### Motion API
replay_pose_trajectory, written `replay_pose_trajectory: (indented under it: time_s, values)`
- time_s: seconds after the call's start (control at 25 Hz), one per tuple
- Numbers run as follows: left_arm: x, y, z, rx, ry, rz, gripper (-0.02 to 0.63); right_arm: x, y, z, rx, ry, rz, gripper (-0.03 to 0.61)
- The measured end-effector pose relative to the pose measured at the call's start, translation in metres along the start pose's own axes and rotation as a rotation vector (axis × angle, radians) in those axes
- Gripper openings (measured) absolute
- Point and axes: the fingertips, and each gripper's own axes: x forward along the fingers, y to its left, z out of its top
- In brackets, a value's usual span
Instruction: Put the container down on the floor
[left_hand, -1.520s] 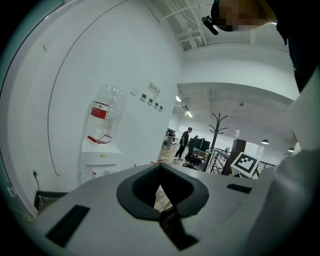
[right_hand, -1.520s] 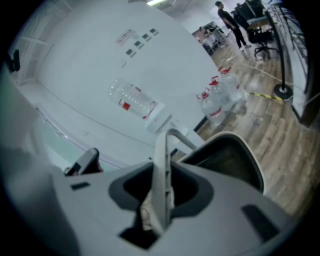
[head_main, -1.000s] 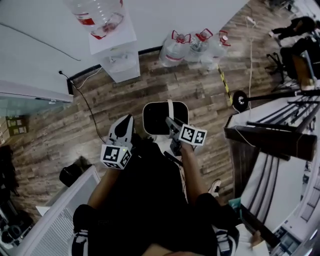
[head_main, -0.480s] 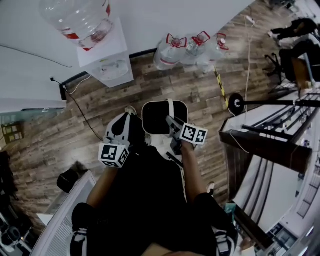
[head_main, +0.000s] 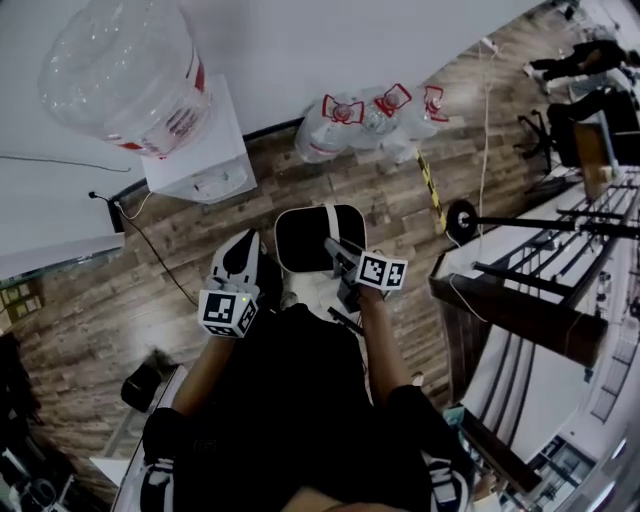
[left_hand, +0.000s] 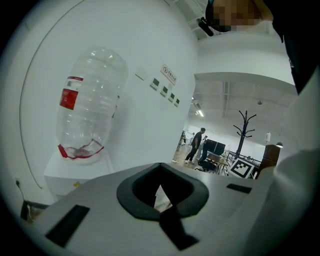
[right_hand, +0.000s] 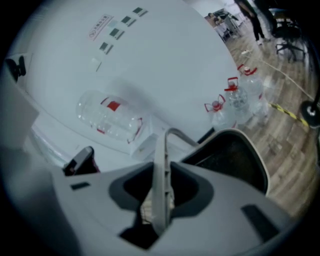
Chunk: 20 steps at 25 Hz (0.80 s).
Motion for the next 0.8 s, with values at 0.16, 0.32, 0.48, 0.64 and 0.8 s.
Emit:
replay_pose_trajectory:
  time_s: [0.16, 0.32, 0.48, 0.64, 0.8]
  values:
    - [0.024, 0.023, 0.014, -0.015, -0.008, -0.014, 0.028, 0.028, 0.003, 0.033, -0.017, 0.007, 0.013, 0.120]
    - [0.047, 0.045, 0.026, -0.003, -0.021, 0.000, 0.028, 0.059, 0.004, 0.067, -0.031, 0.015, 0.009, 0.120]
    - [0.064, 0.059, 0.034, -0.015, -0.025, 0.048, 0.028, 0.089, -0.004, 0.092, -0.045, 0.055, 0.014, 0.120]
    - [0.089, 0.070, 0.041, -0.001, -0.034, 0.109, 0.028, 0.119, -0.020, 0.114, -0.063, 0.109, 0.024, 0.120]
    - [0.111, 0.076, 0.044, -0.004, -0.049, 0.200, 0.028, 0.148, -0.042, 0.130, -0.096, 0.186, 0.019, 0.120]
